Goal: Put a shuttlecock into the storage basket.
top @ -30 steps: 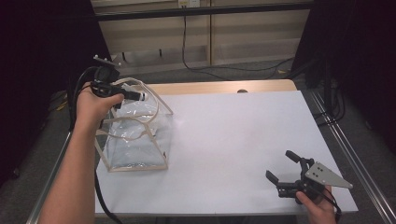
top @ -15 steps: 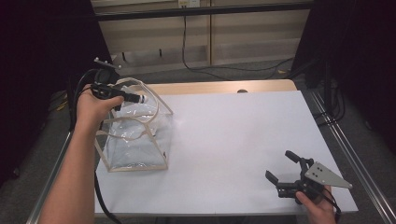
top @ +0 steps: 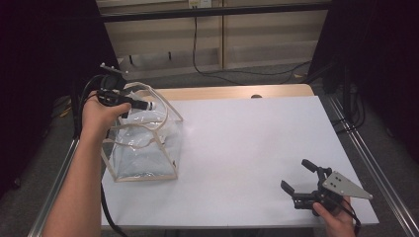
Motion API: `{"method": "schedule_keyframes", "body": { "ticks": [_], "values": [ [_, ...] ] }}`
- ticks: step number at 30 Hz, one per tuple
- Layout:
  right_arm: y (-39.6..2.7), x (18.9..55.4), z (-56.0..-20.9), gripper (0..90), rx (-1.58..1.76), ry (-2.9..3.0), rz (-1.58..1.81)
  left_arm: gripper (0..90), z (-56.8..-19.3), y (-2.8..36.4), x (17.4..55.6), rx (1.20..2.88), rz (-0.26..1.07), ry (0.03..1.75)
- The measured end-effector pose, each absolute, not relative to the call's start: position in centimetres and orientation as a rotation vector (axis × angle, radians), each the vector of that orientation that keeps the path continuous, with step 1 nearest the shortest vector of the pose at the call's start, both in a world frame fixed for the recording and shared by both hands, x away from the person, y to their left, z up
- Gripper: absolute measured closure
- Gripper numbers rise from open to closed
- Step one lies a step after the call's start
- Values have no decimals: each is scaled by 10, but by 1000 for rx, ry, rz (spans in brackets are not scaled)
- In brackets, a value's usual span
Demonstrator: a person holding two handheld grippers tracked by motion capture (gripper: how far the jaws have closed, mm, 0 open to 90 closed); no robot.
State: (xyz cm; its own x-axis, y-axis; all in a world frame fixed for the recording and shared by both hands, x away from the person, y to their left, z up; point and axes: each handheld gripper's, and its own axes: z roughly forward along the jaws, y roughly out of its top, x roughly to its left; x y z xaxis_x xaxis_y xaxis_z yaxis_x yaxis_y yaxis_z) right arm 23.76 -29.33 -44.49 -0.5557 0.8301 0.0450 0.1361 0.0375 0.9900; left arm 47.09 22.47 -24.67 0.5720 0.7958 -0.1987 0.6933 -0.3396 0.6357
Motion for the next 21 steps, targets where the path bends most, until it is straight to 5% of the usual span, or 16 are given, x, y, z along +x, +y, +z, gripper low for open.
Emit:
{"method": "schedule_keyframes", "body": {
  "ticks": [21],
  "values": [
    [-293, 237, -445, 7, 978, 1749, 1566, 872, -257, 227, 472, 2120, 180, 1197]
  ]
}}
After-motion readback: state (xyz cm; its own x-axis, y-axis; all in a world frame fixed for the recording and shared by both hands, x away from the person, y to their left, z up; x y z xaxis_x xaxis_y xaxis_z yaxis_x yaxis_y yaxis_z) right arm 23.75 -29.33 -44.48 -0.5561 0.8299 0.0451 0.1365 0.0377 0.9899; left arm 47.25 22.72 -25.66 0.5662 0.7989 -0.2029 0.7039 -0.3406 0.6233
